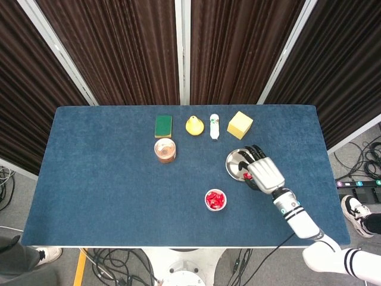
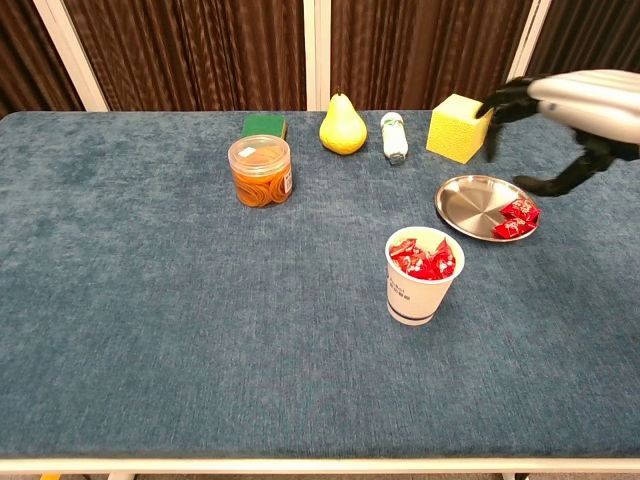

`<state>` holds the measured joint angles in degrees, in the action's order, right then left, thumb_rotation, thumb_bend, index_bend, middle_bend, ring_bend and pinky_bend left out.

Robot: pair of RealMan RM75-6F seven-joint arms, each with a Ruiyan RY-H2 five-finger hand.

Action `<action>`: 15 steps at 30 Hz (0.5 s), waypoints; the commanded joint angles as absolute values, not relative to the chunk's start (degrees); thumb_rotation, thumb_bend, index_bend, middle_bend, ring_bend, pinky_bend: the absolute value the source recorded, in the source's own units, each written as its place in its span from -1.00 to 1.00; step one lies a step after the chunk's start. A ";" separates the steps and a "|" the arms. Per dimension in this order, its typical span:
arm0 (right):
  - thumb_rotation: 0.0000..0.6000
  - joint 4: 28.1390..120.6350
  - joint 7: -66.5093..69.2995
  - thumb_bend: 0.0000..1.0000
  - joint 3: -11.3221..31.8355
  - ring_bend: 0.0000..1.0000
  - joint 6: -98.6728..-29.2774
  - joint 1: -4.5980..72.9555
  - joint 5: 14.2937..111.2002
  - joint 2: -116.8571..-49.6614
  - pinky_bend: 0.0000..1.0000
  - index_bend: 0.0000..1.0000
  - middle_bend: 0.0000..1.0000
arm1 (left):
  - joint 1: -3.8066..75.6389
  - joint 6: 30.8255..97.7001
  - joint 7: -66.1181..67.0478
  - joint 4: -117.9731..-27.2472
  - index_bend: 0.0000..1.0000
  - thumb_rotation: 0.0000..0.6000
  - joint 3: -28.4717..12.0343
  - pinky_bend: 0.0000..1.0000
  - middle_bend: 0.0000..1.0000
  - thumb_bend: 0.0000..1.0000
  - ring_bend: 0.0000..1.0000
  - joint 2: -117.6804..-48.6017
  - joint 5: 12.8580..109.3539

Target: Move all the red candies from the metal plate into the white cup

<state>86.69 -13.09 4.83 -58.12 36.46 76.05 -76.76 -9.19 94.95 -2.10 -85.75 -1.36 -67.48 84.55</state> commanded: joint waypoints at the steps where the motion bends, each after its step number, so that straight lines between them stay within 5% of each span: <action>1: 1.00 82.70 -14.31 -0.35 5.33 -1.00 -55.43 36.32 72.28 -77.89 -1.00 -0.17 -0.74 | -9.13 94.89 -2.07 -85.76 -0.65 1.00 -1.34 -0.71 -0.78 -0.86 -0.83 -67.52 84.63; 15: 1.00 68.91 -15.63 -0.42 4.93 -1.00 -48.05 38.20 67.74 -85.79 -1.00 -0.16 -0.76 | -9.23 94.83 -1.51 -86.33 -0.65 1.00 -1.25 -0.71 -0.78 -0.86 -0.83 -67.32 84.39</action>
